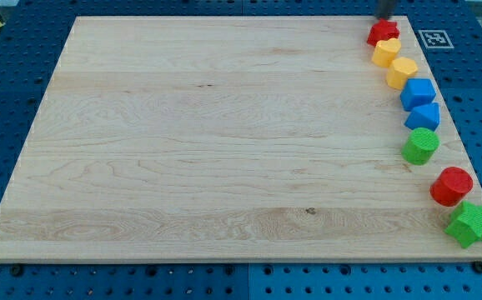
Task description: Move the green circle slightly right
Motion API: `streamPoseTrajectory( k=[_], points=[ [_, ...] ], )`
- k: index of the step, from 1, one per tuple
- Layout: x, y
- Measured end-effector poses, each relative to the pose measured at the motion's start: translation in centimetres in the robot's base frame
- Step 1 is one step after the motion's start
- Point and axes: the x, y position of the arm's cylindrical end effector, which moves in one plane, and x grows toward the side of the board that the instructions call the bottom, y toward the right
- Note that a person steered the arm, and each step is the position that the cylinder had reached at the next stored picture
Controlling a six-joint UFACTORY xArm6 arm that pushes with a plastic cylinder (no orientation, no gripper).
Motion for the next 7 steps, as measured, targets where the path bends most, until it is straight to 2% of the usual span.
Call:
streamPoseTrajectory(
  k=[1, 2, 3, 4, 5, 6, 7],
  points=[
    [0.7, -11.7],
    [6.3, -19.5],
    [13.0, -22.3],
    [13.2, -22.4],
    [18.2, -21.0],
    [22.9, -16.2],
    [22.9, -11.1]
  ],
)
